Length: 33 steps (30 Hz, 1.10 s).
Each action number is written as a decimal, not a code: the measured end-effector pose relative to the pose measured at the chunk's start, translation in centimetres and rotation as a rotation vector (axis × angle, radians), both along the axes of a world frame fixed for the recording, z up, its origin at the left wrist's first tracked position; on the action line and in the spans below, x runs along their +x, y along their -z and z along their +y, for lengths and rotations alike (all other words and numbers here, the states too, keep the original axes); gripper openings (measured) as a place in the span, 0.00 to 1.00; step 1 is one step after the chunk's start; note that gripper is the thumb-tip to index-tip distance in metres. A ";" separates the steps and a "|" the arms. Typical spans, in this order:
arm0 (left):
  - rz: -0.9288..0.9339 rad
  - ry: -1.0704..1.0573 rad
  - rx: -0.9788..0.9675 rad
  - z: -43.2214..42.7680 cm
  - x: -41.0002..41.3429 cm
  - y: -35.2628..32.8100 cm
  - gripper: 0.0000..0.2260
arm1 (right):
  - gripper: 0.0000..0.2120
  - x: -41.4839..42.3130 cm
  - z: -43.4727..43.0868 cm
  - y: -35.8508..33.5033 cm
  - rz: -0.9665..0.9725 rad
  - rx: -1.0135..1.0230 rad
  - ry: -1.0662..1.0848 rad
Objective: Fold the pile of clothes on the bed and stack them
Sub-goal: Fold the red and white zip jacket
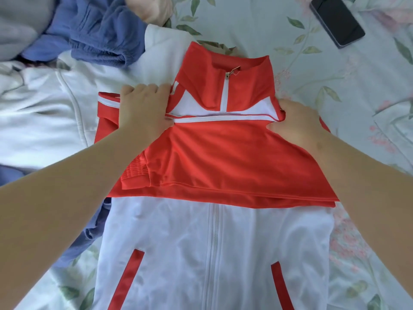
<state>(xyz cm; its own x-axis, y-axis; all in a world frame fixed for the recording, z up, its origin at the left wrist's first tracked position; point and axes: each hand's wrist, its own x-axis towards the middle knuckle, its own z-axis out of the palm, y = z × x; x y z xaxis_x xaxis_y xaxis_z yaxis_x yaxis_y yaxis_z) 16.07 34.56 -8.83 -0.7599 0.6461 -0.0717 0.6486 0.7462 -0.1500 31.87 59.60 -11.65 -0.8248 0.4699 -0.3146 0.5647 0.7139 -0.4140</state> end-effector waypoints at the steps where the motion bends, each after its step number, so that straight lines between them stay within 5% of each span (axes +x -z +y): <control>1: 0.037 0.045 0.013 -0.2 0.5 -0.2 0.20 | 0.21 0.5 -0.3 -0.5 0.057 -0.052 -0.009; 4: 0.198 0.297 0.017 -1.2 2.5 -0.9 0.09 | 0.22 2.7 -1.4 -1.8 0.162 -0.046 -0.069; 10: 0.106 0.719 0.246 -5.7 5.8 -1.5 0.25 | 0.07 8.6 -4.9 -4.3 0.406 0.326 -0.325; 13: 0.068 0.794 0.206 -8.9 8.2 -1.9 0.24 | 0.13 13.1 -6.7 -4.5 0.321 0.414 -0.454; 17: -0.123 0.846 0.170 -14.2 12.8 -1.4 0.21 | 0.32 19.2 -9.8 -4.1 0.179 0.480 -0.582; 21: -0.291 0.818 0.000 -17.9 18.4 -0.1 0.25 | 0.29 24.5 -14.7 -3.4 0.012 0.481 -0.598; 23: -0.357 0.766 -0.169 -19.3 21.0 0.6 0.34 | 0.33 26.8 -17.4 -3.1 -0.082 0.440 -0.565; 26: -0.537 0.644 -0.437 -21.9 24.0 1.8 0.34 | 0.35 29.9 -20.8 -3.0 -0.158 0.461 -0.513; 33: -0.489 0.587 -0.456 -26.9 28.2 2.5 0.26 | 0.32 35.6 -26.1 -3.2 -0.209 0.597 -0.391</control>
<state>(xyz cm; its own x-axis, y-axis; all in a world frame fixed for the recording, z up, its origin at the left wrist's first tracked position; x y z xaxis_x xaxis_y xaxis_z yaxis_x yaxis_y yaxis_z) 44.26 7.62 -11.31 -0.1319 0.7509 -0.6471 0.9771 0.2083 0.0426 67.47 33.46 -8.42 -0.9177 0.2948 -0.2662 0.2480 0.9487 0.1959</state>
